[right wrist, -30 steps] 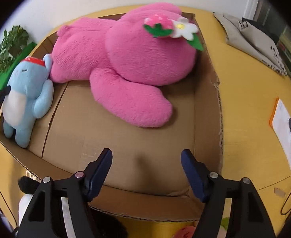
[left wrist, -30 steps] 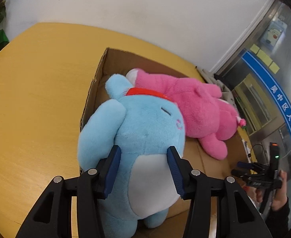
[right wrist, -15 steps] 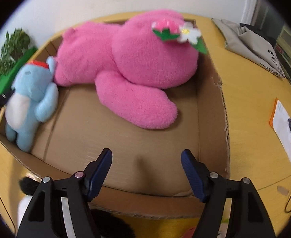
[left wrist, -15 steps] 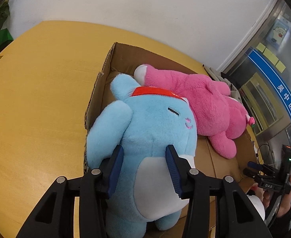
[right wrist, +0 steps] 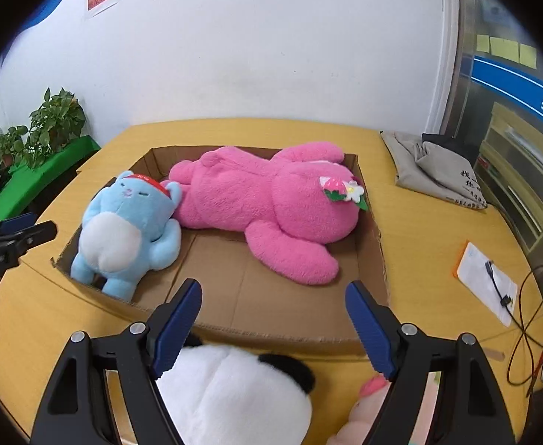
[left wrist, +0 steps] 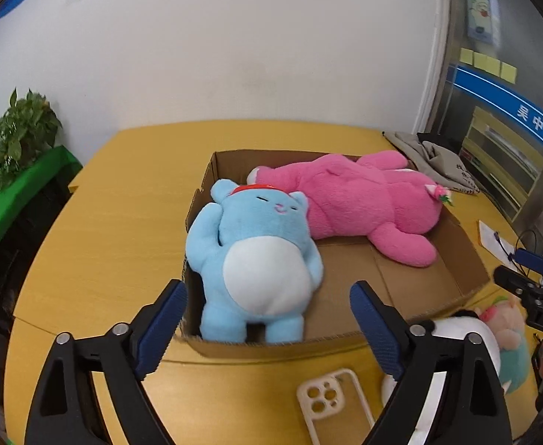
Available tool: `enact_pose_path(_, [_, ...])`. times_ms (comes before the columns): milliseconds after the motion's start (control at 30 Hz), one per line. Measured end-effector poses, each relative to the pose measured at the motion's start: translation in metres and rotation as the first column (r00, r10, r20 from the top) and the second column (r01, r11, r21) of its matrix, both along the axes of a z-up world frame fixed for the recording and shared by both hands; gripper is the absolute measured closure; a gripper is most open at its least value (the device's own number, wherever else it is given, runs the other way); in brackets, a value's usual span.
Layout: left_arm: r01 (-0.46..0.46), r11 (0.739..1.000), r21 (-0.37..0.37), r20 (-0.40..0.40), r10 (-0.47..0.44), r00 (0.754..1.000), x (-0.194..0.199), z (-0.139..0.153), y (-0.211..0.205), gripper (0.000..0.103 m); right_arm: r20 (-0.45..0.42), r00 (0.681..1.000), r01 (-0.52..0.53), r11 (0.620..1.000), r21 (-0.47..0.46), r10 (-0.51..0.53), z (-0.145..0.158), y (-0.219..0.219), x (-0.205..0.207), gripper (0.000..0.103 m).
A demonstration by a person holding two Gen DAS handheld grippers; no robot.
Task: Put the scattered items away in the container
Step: 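Withdraw the left gripper and move both grippers toward the white panda plush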
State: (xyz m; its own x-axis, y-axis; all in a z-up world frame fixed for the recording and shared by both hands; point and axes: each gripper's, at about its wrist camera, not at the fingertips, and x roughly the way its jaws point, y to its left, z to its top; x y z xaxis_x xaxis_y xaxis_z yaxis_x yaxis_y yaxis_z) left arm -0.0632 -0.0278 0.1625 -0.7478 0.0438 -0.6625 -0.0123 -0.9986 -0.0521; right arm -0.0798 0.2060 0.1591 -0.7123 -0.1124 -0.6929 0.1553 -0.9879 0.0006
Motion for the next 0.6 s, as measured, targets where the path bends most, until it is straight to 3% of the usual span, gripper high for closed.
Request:
enact_pose_path(200, [0.044, 0.997, -0.065, -0.057, -0.048, 0.997, 0.035, 0.016, 0.041, 0.002, -0.017, 1.0, 0.008, 1.0, 0.016, -0.008, 0.003, 0.001, 0.023, 0.023])
enact_pose_path(600, [0.091, 0.996, -0.024, -0.054, -0.092, 0.994, 0.057, 0.017, 0.081, 0.0, -0.048, 0.999, 0.023, 0.999, 0.029, -0.022, 0.012, 0.023, 0.055, 0.023])
